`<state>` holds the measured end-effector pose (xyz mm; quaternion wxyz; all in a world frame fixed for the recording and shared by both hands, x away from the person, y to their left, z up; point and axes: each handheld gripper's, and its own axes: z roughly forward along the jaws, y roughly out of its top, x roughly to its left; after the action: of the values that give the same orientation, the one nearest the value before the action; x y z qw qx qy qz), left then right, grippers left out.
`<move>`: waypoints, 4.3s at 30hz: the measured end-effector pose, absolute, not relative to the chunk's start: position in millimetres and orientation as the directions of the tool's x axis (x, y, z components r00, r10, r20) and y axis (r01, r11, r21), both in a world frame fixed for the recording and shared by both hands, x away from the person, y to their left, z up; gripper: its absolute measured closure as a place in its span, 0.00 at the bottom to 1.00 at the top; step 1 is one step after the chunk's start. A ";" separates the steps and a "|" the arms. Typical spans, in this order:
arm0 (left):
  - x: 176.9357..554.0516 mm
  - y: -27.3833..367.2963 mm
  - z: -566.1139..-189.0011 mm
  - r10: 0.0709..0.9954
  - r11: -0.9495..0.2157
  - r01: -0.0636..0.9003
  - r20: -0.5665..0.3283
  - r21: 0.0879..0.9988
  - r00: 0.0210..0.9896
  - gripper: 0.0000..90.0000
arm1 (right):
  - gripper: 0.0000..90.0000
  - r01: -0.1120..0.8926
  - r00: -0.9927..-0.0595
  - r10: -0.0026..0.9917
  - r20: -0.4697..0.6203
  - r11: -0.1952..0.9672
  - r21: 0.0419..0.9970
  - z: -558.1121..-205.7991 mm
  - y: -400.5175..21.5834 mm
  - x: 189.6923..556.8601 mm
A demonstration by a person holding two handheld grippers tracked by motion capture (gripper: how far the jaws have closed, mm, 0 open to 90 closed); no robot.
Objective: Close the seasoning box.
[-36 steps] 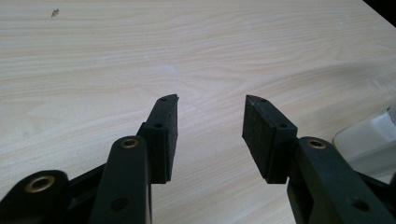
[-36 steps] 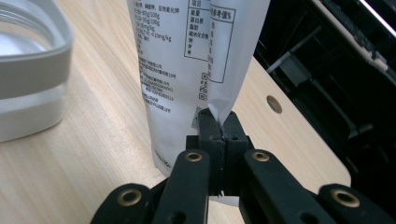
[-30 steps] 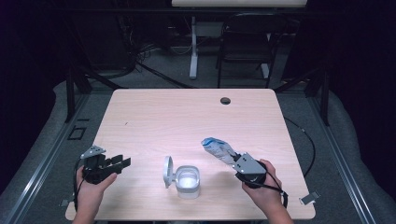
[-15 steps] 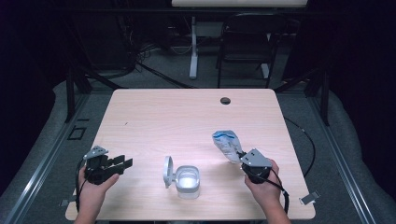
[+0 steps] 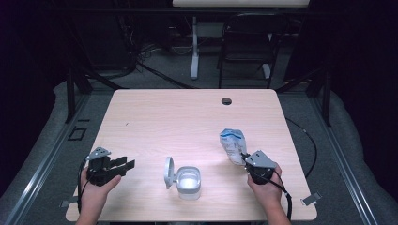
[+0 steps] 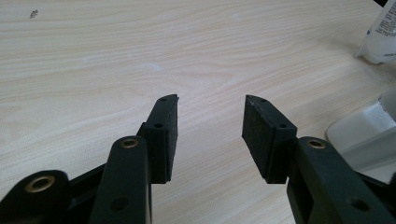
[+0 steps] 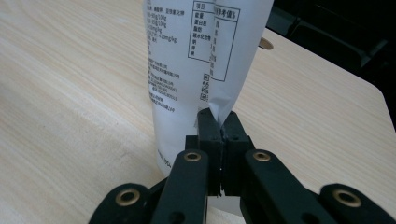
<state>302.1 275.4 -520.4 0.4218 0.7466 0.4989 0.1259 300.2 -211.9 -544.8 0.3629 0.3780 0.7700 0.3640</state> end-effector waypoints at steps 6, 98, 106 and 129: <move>301.2 274.4 -518.2 0.848 -0.158 0.640 -0.229 0.752 0.478 0.62 | 0.95 0.321 -0.477 0.834 -0.279 0.460 0.828 -547.8 -214.4 294.9; 254.0 174.5 -461.9 0.577 -0.372 0.417 -0.145 0.829 0.804 1.00 | 0.45 0.358 -0.535 0.823 -0.192 0.427 0.830 -548.5 -219.7 280.3; 259.7 203.1 -453.8 0.637 -0.308 0.438 -0.159 0.845 0.754 1.00 | 0.44 0.362 -0.533 0.826 -0.184 0.419 0.833 -547.3 -221.7 279.9; 289.9 275.6 -491.5 0.831 -0.175 0.557 -0.181 0.812 0.526 0.99 | 0.44 0.368 -0.536 0.825 -0.180 0.420 0.829 -546.9 -222.1 279.4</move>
<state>289.9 275.6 -491.5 0.4460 0.7510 0.4620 0.1538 279.4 -222.1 -546.9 0.2980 0.3783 0.7883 0.3831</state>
